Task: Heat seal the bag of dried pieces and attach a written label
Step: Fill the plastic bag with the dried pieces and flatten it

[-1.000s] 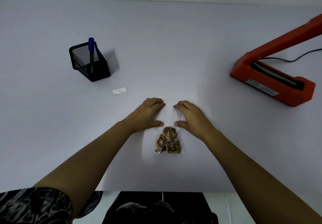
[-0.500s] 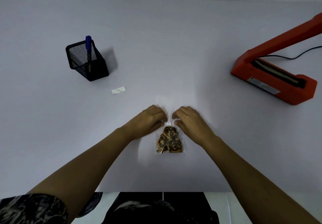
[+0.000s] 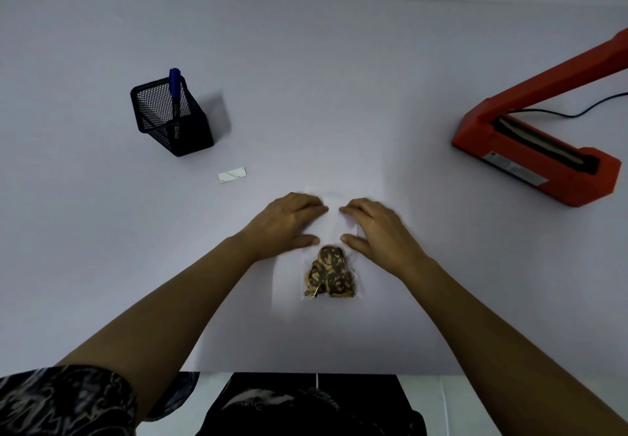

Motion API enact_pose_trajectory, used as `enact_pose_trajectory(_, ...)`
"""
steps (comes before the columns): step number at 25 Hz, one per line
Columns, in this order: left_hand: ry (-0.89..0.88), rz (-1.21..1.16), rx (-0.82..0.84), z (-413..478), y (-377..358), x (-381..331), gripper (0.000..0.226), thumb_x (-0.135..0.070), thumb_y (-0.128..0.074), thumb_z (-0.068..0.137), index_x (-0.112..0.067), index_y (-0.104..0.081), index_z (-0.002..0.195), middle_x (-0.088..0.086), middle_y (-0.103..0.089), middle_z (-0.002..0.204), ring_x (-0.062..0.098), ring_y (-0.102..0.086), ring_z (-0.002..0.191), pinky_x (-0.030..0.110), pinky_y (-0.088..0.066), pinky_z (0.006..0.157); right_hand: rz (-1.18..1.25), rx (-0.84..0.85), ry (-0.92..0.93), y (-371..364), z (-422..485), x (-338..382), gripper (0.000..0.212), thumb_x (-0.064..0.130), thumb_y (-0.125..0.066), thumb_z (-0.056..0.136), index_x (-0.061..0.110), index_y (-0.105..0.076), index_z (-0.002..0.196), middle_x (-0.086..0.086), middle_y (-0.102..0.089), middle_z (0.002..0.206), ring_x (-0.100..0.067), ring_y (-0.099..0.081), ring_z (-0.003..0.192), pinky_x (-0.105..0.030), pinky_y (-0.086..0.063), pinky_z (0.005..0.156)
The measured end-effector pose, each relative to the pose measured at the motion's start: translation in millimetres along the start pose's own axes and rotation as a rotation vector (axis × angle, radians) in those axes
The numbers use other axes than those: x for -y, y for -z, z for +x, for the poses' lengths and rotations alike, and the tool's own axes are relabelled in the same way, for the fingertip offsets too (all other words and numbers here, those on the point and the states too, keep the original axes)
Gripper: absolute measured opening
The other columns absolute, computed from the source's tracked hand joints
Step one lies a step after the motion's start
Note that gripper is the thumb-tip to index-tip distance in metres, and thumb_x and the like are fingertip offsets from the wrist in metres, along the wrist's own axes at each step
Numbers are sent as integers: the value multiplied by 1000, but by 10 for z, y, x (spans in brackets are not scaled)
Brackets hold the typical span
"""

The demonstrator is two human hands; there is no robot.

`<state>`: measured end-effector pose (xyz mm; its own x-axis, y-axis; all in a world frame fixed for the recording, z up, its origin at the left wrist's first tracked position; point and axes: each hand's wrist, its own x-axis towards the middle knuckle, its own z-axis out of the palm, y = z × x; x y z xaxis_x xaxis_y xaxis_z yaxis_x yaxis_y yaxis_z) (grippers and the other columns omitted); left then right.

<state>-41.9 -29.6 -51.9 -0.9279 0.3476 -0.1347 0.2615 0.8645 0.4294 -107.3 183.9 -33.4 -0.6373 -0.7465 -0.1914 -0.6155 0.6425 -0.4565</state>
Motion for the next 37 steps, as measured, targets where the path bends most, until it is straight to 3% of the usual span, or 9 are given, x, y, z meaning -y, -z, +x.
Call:
enact_pose_trajectory(9, 77, -25, 7, 70, 63, 43, 84, -53, -66, 75, -4, -40, 138, 15, -41, 142, 28, -37, 130, 36, -32, 107, 29, 61, -130, 46, 53, 17, 79, 31, -68, 80, 7, -25, 141, -14, -28, 145, -28, -32, 131, -38, -31, 107)
enact_pose_trajectory(12, -68, -18, -122, -12, -39, 9, 60, -44, -57, 82, -1, -56, 125, 17, -58, 124, 30, -54, 114, 39, -46, 96, 22, 1, -69, -3, -4, 34, 62, 24, -68, 80, 10, -40, 133, -13, -40, 135, -28, -42, 122, -40, -37, 102)
enact_pose_trajectory(15, -183, -56, -175, -82, -128, -18, 35, -28, -55, 88, -3, -68, 109, 13, -68, 110, 26, -63, 104, 36, -50, 90, 40, -29, 34, -43, -28, 31, 32, 16, -66, 82, 11, -58, 113, -9, -56, 119, -26, -52, 108, -40, -44, 92)
enact_pose_trajectory(17, -254, -65, -175, -91, -134, -20, 27, -22, -54, 89, -4, -72, 98, 10, -71, 103, 24, -66, 98, 34, -50, 87, 45, -32, 134, -70, -42, 12, 16, 12, -64, 83, 13, -67, 99, -6, -65, 105, -24, -59, 97, -40, -48, 84)
enact_pose_trajectory(19, -284, -52, -163, -93, -117, -19, 28, -22, -53, 89, -5, -74, 92, 7, -73, 101, 22, -67, 95, 29, -49, 86, 57, -50, 170, -85, -58, -12, 14, 11, -64, 82, 13, -72, 94, -7, -70, 98, -24, -63, 91, -37, -50, 81)
enact_pose_trajectory(24, -219, -70, -151, -81, -89, 2, 25, -24, -58, 87, -6, -74, 94, 7, -73, 100, 21, -67, 93, 33, -52, 83, 43, -56, 123, -71, -17, -37, 26, 13, -68, 80, 9, -67, 106, -8, -69, 108, -25, -64, 97, -38, -51, 84)
enact_pose_trajectory(28, -118, -71, -98, -14, -27, 52, 36, -34, -61, 83, -3, -72, 100, 10, -71, 103, 25, -67, 96, 36, -53, 84, 19, -7, 40, -28, 40, -58, 38, 23, -62, 85, 17, -57, 122, -2, -58, 127, -20, -52, 118, -40, -40, 94)
enact_pose_trajectory(32, -70, -25, -55, 45, 52, 84, 49, -38, -67, 76, -2, -68, 109, 14, -67, 111, 27, -65, 101, 35, -51, 88, 20, 21, -2, -20, 56, -63, 46, 29, -59, 87, 19, -48, 130, 1, -49, 135, -17, -43, 125, -38, -33, 96)
enact_pose_trajectory(37, -23, -10, -25, 54, 60, 148, 66, -55, -53, 77, -5, -61, 121, 11, -61, 124, 27, -59, 112, 38, -50, 91, -8, 43, -34, 5, 74, -73, 54, 35, -57, 87, 22, -39, 136, 3, -40, 143, -14, -37, 130, -38, -26, 101)
